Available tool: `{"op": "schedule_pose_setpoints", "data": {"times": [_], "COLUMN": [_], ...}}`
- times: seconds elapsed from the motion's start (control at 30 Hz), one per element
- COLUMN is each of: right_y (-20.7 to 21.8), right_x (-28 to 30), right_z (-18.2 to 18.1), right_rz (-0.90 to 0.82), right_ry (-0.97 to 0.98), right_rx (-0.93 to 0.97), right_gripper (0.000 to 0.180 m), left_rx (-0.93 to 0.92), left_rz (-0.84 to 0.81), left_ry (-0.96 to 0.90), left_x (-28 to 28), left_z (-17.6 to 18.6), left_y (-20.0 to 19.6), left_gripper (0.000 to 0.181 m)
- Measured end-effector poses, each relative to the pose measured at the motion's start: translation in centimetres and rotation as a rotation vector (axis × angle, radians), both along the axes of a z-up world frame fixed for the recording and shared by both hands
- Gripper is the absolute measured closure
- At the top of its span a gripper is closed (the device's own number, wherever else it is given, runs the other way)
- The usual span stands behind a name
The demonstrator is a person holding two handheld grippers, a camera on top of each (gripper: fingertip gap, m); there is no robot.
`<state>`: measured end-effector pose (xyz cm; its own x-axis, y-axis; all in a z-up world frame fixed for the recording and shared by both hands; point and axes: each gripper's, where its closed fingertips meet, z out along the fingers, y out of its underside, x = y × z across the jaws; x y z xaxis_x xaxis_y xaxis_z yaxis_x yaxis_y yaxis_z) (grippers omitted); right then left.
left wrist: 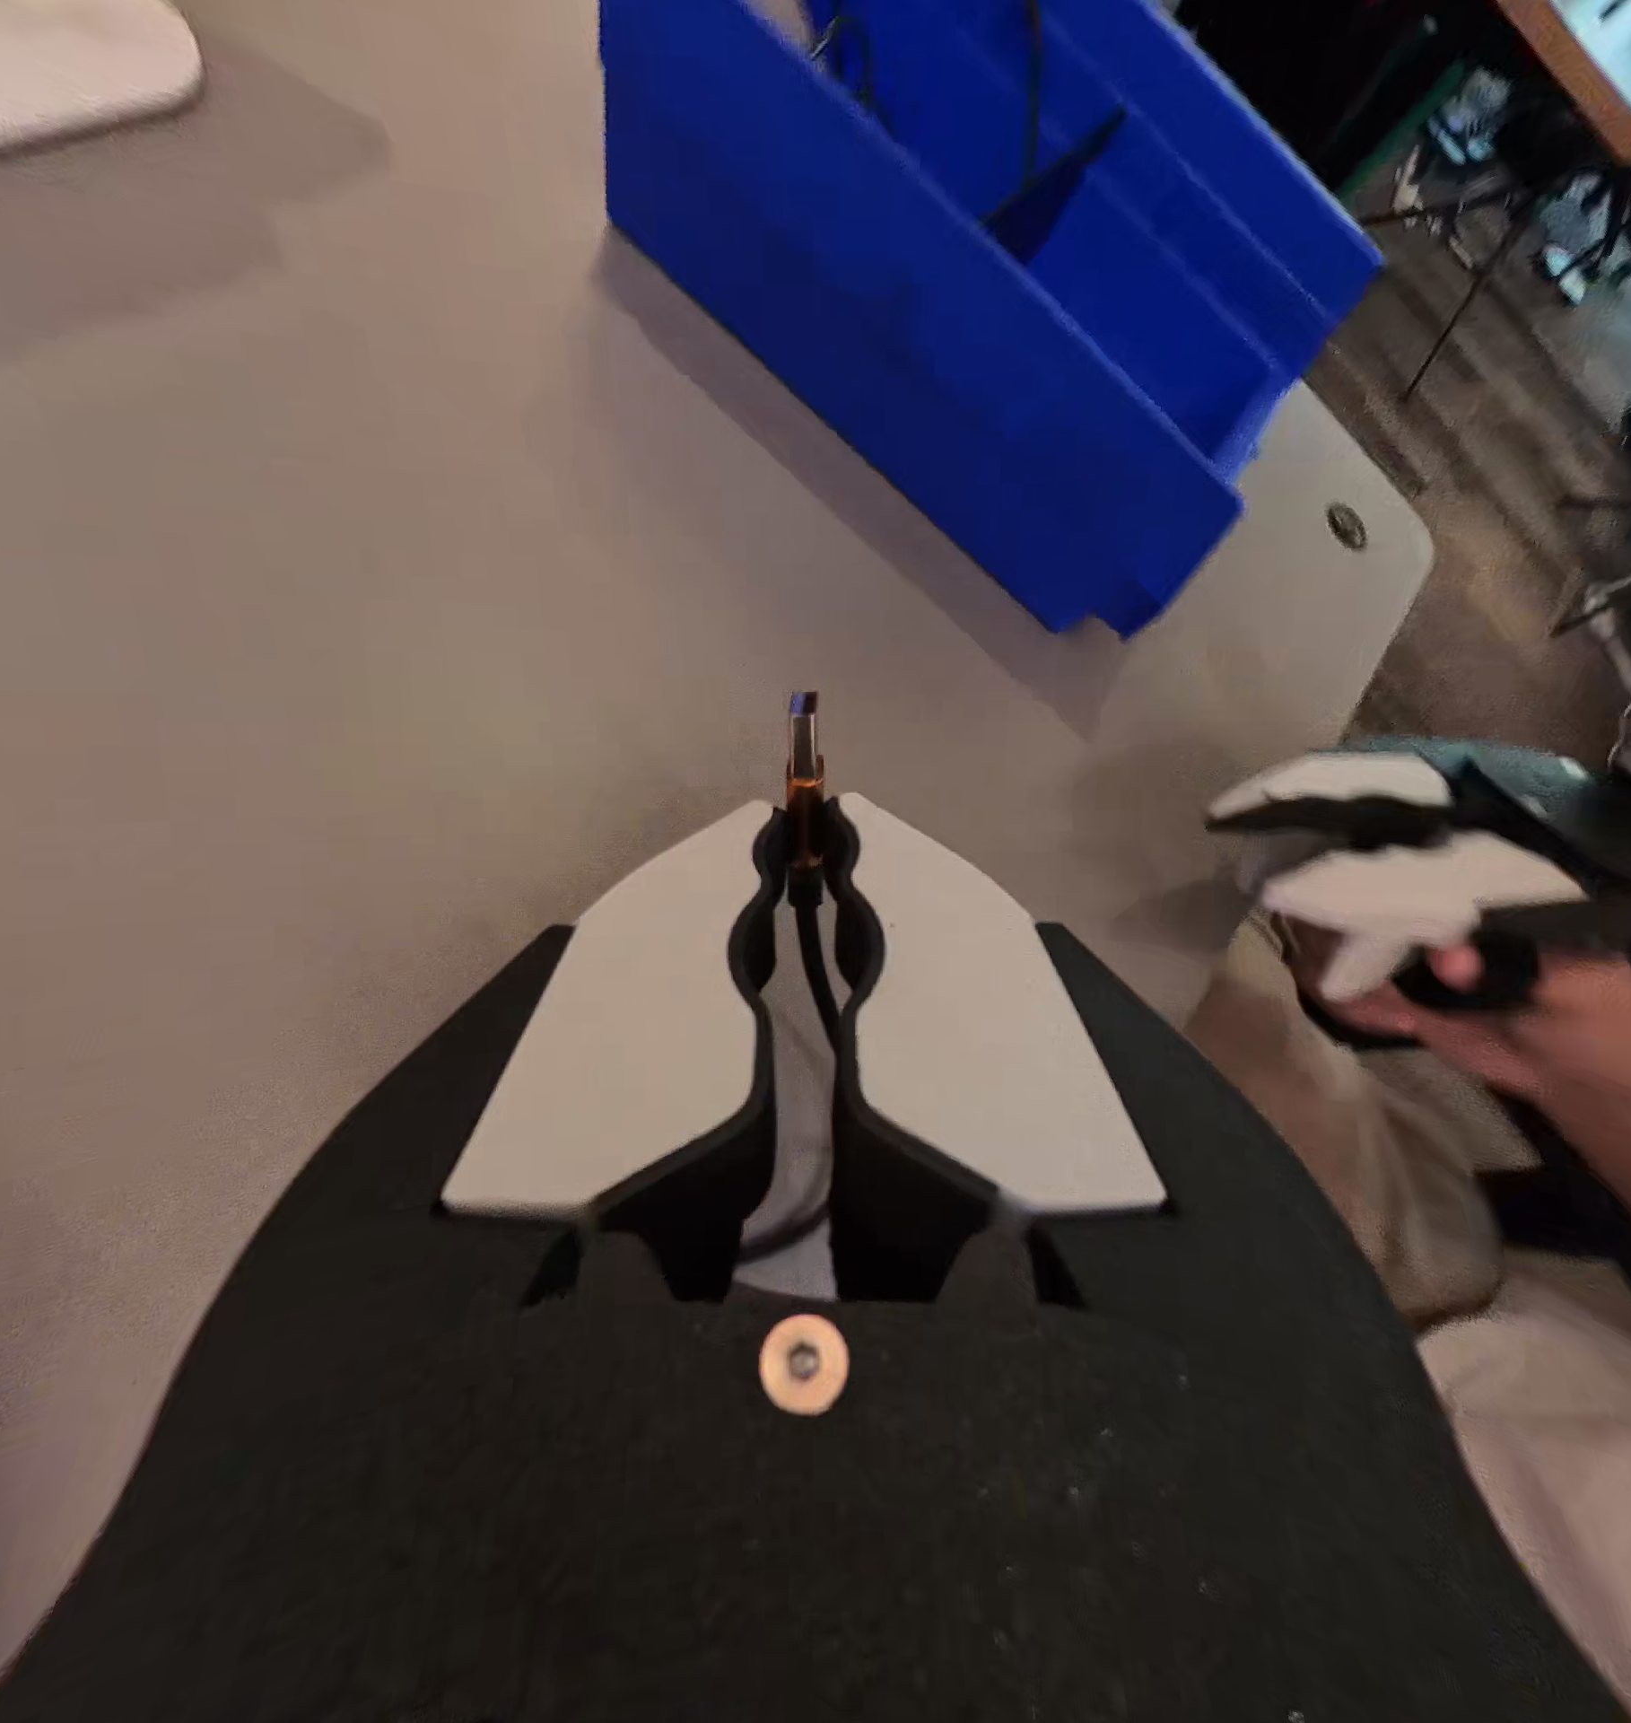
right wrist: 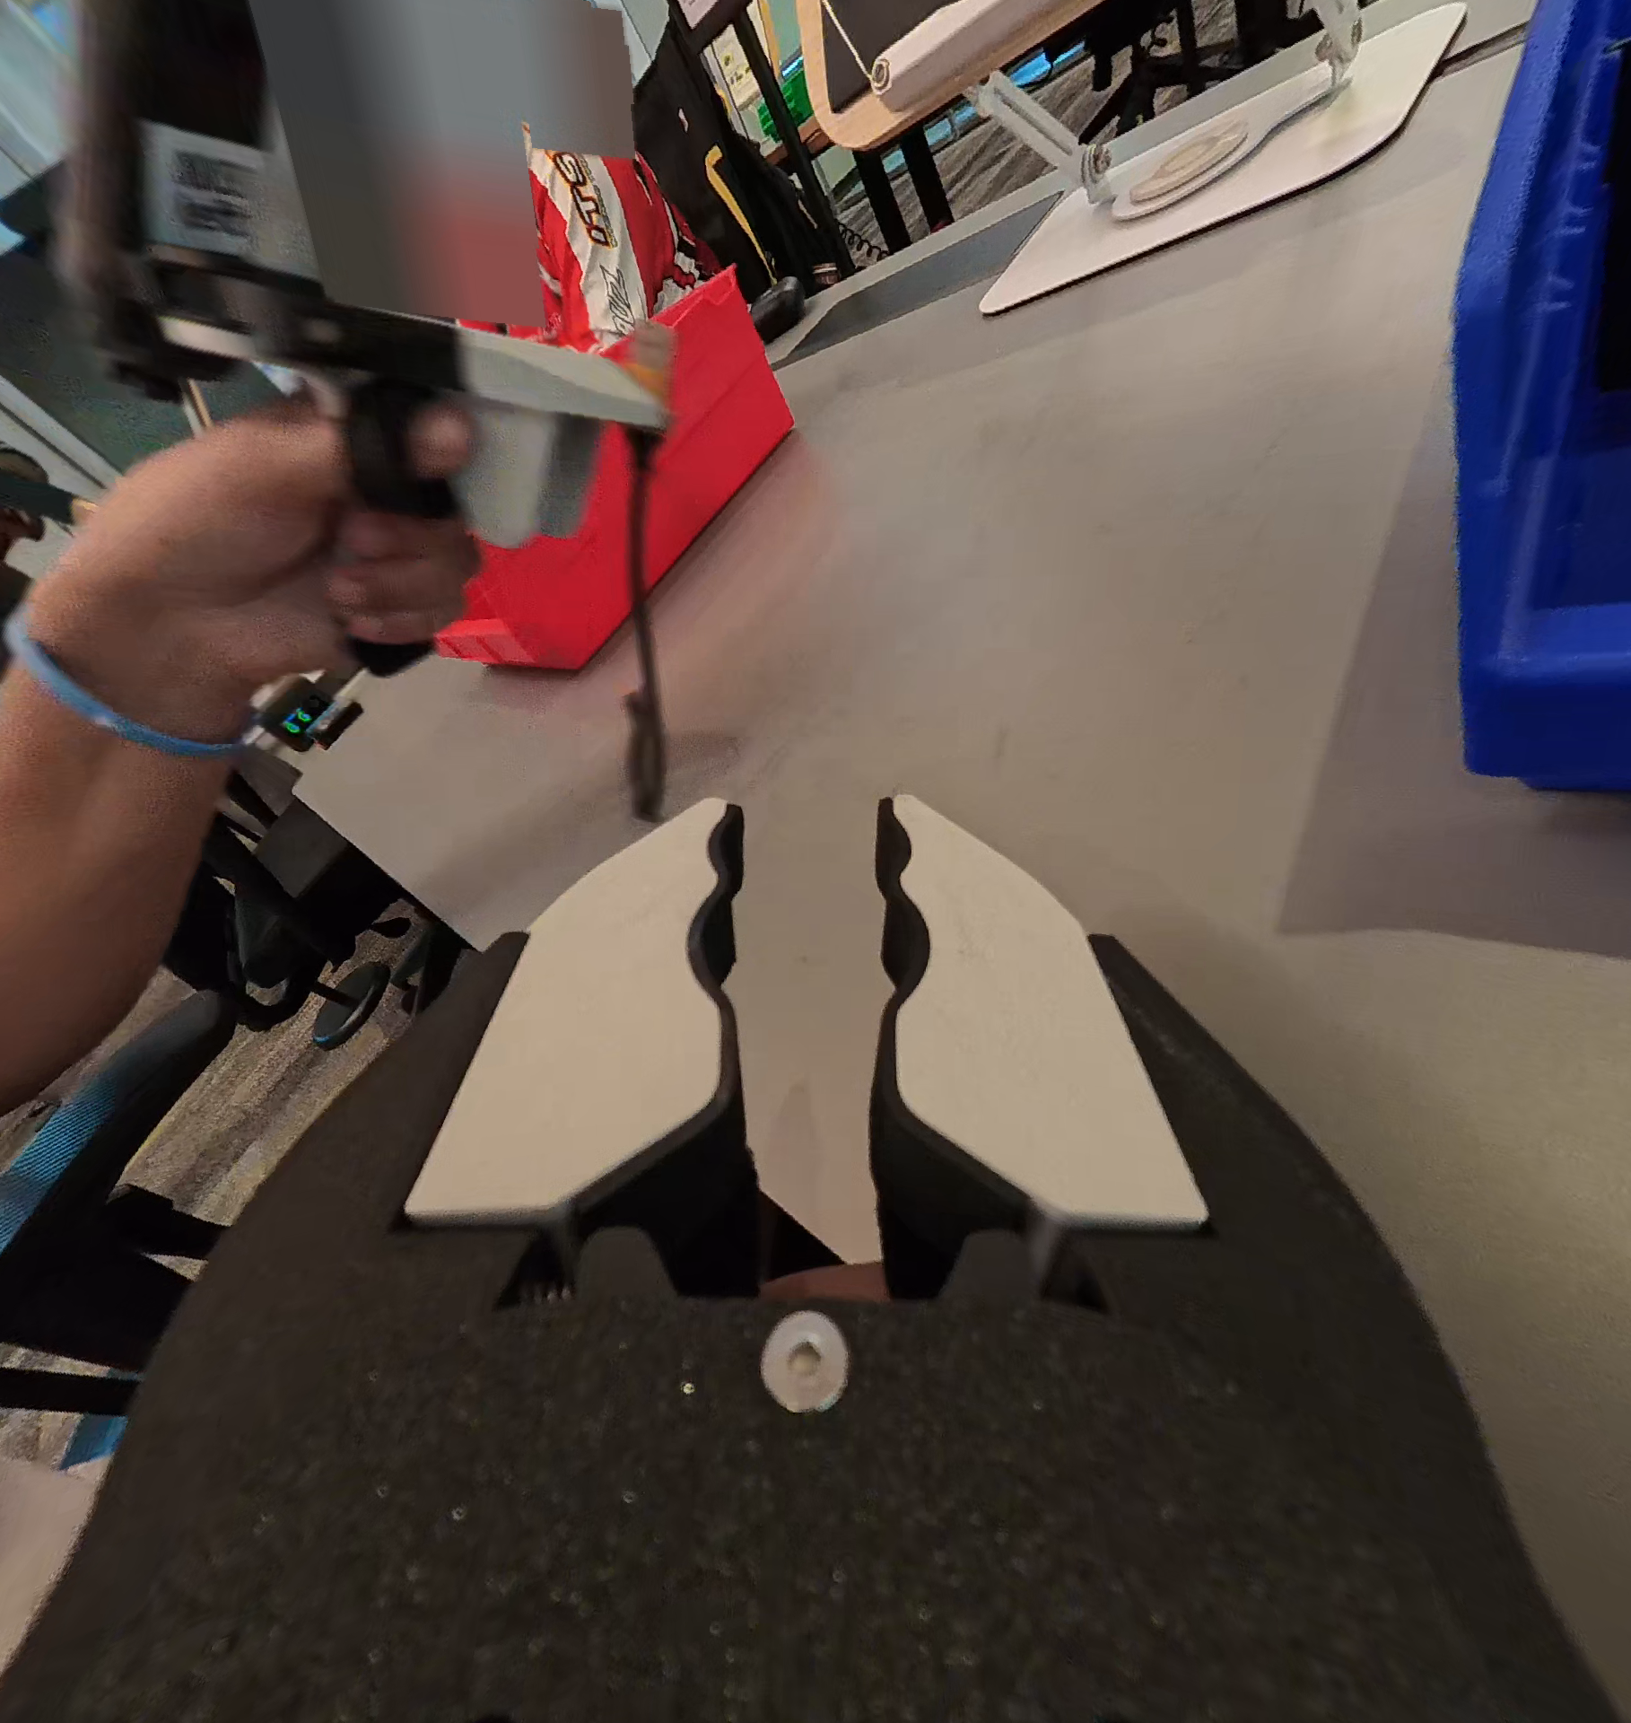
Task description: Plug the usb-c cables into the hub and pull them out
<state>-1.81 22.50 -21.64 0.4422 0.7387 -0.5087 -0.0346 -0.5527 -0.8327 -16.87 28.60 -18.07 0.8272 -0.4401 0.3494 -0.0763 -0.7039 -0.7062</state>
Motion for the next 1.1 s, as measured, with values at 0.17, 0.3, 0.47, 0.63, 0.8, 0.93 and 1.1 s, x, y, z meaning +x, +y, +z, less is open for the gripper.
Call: {"op": "schedule_pose_setpoints", "data": {"times": [0.17, 0.3, 0.47, 0.63, 0.8, 0.93, 1.1], "right_y": [0.1, 0.0, 0.0, -0.3, -1.1, -1.5, -1.3], "right_x": [0.6, 1.2, 1.4, 1.1, 0.0, -0.5, -1.1], "right_z": [-0.1, -0.2, -0.3, -0.4, -0.9, -1.0, -1.1], "right_rz": [-0.015, -0.021, -0.018, 0.004, 0.052, 0.076, 0.094], "right_ry": [-0.008, 0.004, 0.016, 0.015, -0.004, -0.033, -0.035], "right_rx": [0.0, -0.023, -0.041, -0.05, -0.065, -0.046, -0.052], "right_gripper": [0.153, 0.153, 0.153, 0.153, 0.153, 0.153, 0.153], "left_rx": [-0.163, -0.184, 0.007, 0.467, 0.491, 0.28, -0.007], "left_rz": [0.034, -0.007, -0.142, -0.505, -0.337, -0.152, -0.114], "left_ry": [-0.174, -0.29, -0.306, -0.331, -0.027, 0.493, 0.701], "left_x": [3.5, 5.0, 3.3, -2.0, -14.5, -27.8, -34.8], "left_z": [-4.9, -6.0, -2.4, 6.9, 8.0, 1.8, -6.0], "left_y": [3.1, 3.4, 0.1, -9.5, -10.7, -7.9, -6.3], "left_gripper": [0.174, 0.151, 0.147, 0.13, 0.13, 0.131, 0.137]}}
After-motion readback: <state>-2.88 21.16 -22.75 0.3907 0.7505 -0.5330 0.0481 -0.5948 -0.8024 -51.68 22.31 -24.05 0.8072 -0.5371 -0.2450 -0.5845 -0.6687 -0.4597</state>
